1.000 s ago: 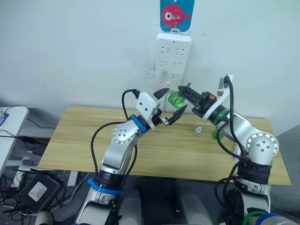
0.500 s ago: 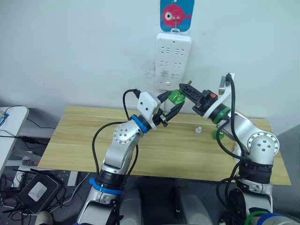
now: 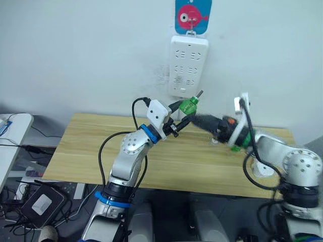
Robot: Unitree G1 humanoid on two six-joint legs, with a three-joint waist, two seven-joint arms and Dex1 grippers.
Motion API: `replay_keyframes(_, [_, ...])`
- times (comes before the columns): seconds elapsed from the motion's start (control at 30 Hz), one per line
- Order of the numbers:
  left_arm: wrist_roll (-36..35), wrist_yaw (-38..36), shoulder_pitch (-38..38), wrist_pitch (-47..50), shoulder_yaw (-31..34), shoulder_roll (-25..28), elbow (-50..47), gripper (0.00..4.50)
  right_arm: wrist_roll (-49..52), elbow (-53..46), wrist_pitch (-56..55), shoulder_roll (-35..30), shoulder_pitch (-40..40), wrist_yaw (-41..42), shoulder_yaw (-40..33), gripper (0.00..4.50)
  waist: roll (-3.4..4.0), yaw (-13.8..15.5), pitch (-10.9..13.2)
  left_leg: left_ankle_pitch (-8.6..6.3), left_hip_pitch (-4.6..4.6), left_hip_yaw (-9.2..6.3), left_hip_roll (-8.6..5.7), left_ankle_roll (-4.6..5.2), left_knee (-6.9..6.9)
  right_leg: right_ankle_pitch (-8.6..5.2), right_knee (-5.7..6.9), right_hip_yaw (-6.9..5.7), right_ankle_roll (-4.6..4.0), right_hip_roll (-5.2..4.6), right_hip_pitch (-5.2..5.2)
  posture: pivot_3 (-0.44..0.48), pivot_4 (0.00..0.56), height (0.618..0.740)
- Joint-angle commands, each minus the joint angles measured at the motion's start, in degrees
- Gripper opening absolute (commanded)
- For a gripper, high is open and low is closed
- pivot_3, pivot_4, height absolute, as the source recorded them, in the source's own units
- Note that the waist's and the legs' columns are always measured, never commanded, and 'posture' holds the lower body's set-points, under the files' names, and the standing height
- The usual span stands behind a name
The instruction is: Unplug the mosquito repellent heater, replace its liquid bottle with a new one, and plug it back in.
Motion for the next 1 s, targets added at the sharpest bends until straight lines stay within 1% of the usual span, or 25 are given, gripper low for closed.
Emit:
replay_keyframes(0.03, [-1.49,-1.69,-0.06,-1.48,0.95,0.88,-1.19,2.24,-7.08,-3.40,0.20,-8.29,2.87,6.85,-0.03,4.48,-0.02,-0.10,-0.01,0.00,0.01,0.02,0.00,0.00,0.00,0.00,0.00,0.02,0.00,0.00,0.00,-0.067,0.195,0.740])
replay_keyframes(0.13, [-1.96,-2.12,0.58,-1.11,1.80,2.02,-1.66,2.24,-16.45,-0.92,-0.53,-15.87,5.95,7.56,0.26,4.48,0.09,-0.32,-0.09,0.00,0.04,0.04,0.00,0.00,0.00,0.00,0.01,0.03,0.00,0.05,0.00,-0.070,0.198,0.740])
replay_keyframes(0.2, [-2.03,-1.94,1.17,-0.81,2.03,2.24,-2.22,2.24,-21.57,1.55,-1.66,-18.30,7.70,8.23,0.32,4.48,0.08,-0.43,-0.11,0.00,0.05,0.05,-0.01,0.00,0.01,0.00,0.01,0.04,0.01,0.14,0.01,-0.067,0.201,0.740])
replay_keyframes(0.27, [-2.02,-1.59,1.99,-0.57,1.93,2.34,-3.01,2.24,-25.85,3.81,-3.24,-19.43,9.58,9.38,0.54,4.48,0.08,-0.58,-0.11,0.00,0.06,0.07,0.00,-0.01,0.01,0.00,0.01,0.07,0.01,0.19,0.01,-0.060,0.202,0.740])
replay_keyframes(0.47, [-1.69,-0.16,4.06,0.43,1.54,2.14,-5.58,2.24,-35.22,9.54,-3.88,-17.64,12.20,9.15,1.25,4.48,0.09,-0.59,-0.12,0.00,0.08,0.08,0.02,-0.01,0.02,0.00,0.02,0.13,0.00,0.23,0.00,-0.034,0.207,0.740])
replay_keyframes(0.63, [-1.65,0.80,5.78,1.69,1.48,2.38,-7.96,2.24,-37.82,12.21,-0.76,-14.54,13.97,9.45,-0.45,4.48,0.10,-0.43,-0.12,0.00,0.08,0.06,0.02,-0.01,0.01,0.00,0.02,0.13,0.00,0.23,0.02,-0.012,0.212,0.740])
replay_keyframes(0.9, [-1.51,2.67,7.09,3.53,0.90,2.04,-10.77,2.24,-43.45,17.42,-1.59,-12.75,13.18,12.60,0.99,4.48,0.15,-0.30,-0.15,0.00,0.10,0.10,0.01,-0.01,0.03,0.00,0.02,0.17,0.01,0.22,0.04,0.002,0.209,0.740])
replay_keyframes(1.0, [-1.57,3.20,7.89,4.28,0.46,1.80,-11.89,2.24,-45.28,19.66,-1.93,-12.73,12.11,14.97,2.47,4.48,0.15,-0.25,-0.15,0.00,0.11,0.11,0.01,-0.01,0.02,0.00,0.01,0.17,0.01,0.22,0.04,0.000,0.210,0.740])
